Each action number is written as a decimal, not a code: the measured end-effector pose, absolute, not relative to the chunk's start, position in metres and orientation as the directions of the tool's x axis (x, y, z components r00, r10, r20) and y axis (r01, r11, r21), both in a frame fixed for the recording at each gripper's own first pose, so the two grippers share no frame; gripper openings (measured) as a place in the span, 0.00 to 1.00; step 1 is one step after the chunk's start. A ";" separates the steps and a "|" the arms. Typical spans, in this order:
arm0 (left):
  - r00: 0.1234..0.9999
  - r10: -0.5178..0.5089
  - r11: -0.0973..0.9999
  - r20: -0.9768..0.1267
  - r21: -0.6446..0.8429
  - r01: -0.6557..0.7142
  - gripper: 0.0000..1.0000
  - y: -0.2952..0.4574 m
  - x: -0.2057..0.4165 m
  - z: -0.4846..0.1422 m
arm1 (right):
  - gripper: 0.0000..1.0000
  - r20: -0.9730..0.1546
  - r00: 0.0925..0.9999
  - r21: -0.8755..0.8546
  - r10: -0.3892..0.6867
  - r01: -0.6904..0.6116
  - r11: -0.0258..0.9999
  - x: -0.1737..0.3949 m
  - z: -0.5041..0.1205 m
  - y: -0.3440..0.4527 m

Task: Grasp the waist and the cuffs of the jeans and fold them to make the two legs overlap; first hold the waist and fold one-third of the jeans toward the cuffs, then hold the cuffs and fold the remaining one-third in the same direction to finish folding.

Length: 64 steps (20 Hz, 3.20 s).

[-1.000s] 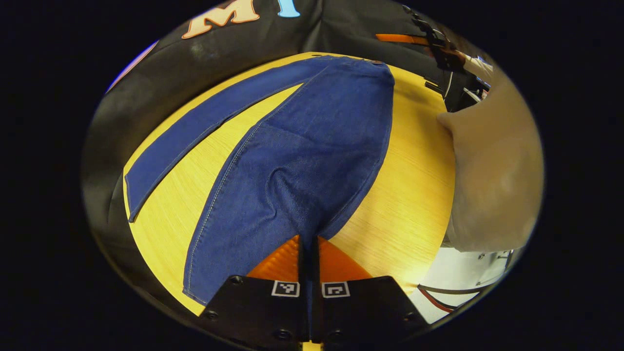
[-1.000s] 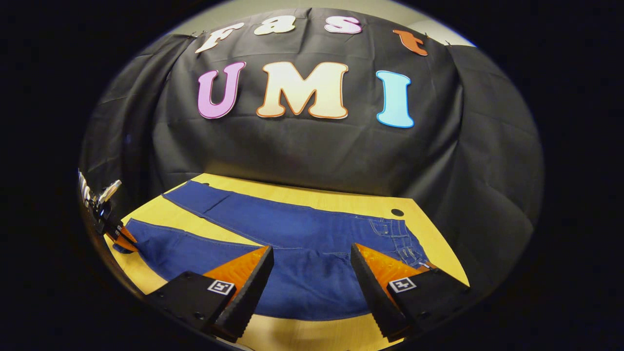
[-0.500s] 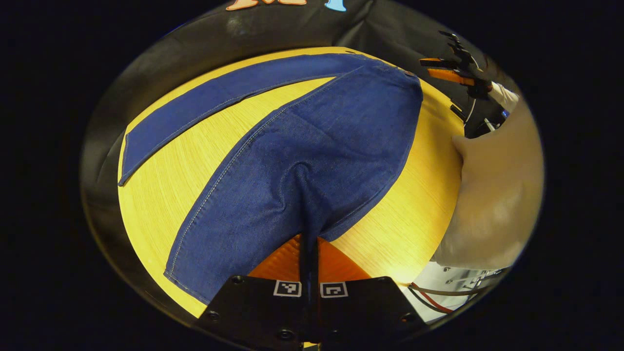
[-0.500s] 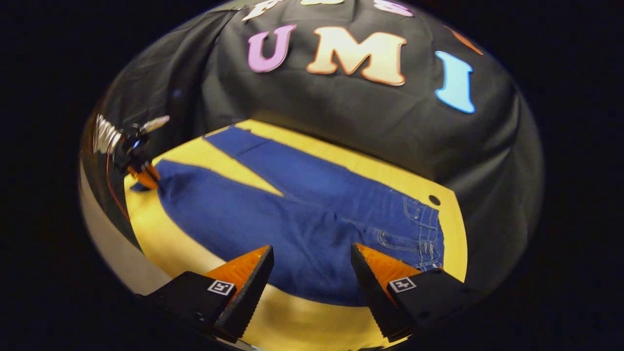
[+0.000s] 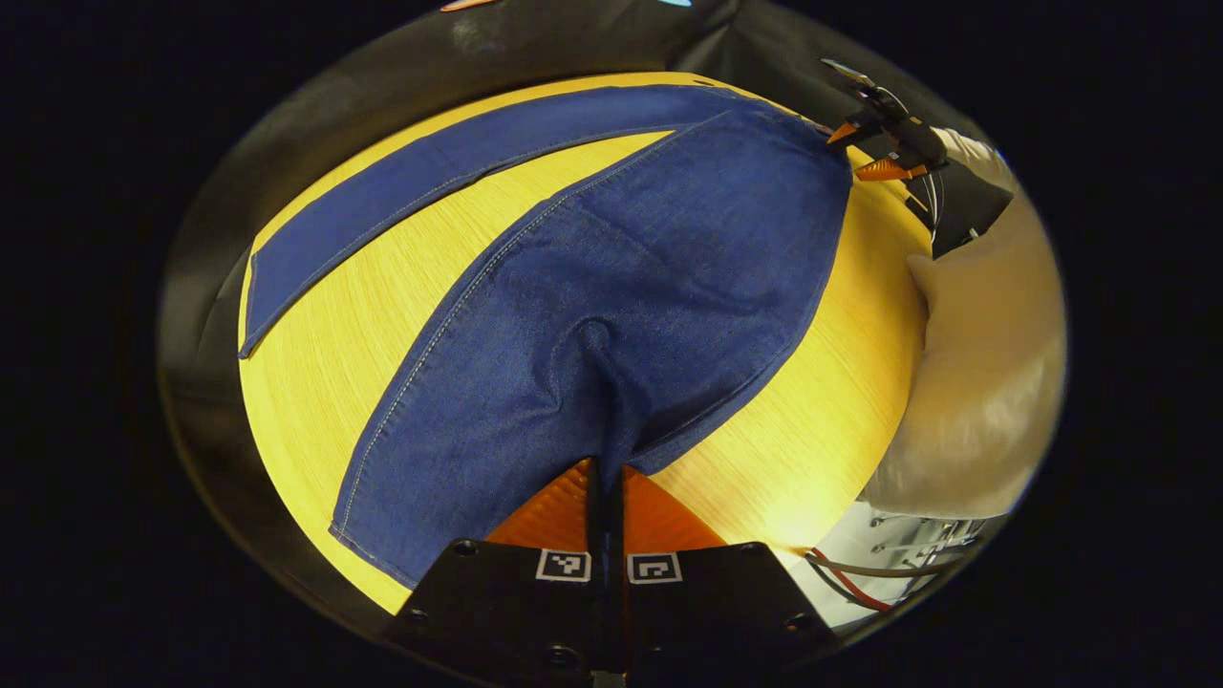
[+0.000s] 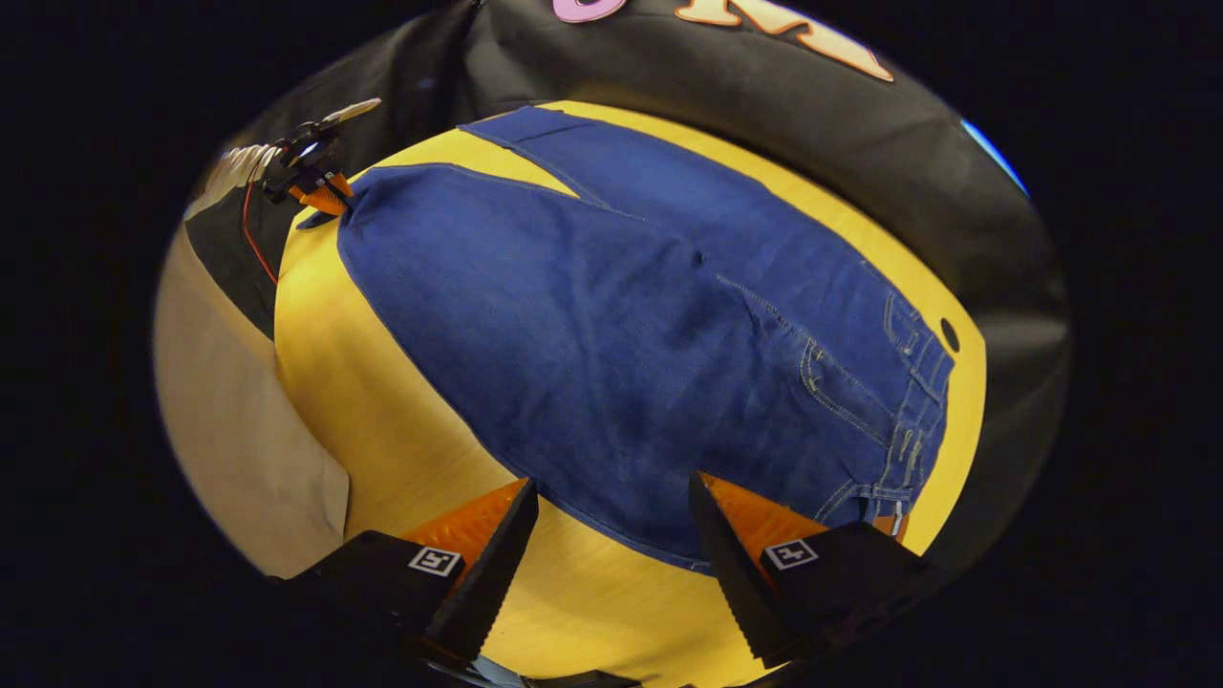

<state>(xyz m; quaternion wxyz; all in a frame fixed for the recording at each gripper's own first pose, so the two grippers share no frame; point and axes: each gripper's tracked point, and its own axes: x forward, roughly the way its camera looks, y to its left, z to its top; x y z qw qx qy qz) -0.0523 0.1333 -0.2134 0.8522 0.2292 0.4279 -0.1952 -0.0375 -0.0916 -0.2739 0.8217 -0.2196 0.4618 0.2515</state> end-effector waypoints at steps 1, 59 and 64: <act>0.557 -0.131 0.820 -0.820 0.226 0.525 0.00 0.133 -0.051 -0.215 | 0.99 -0.879 0.428 -0.118 0.209 -0.622 0.774 -0.036 -0.280 -0.093; 0.951 0.192 0.884 -0.243 0.463 -0.061 0.33 0.137 0.315 0.012 | 0.74 -0.645 0.763 0.057 0.036 0.002 0.998 0.297 -0.198 -0.131; 0.977 0.201 0.921 -0.065 0.352 -0.166 0.95 0.130 0.288 0.061 | 0.98 -0.567 0.822 0.023 -0.054 0.081 0.996 0.255 -0.147 -0.181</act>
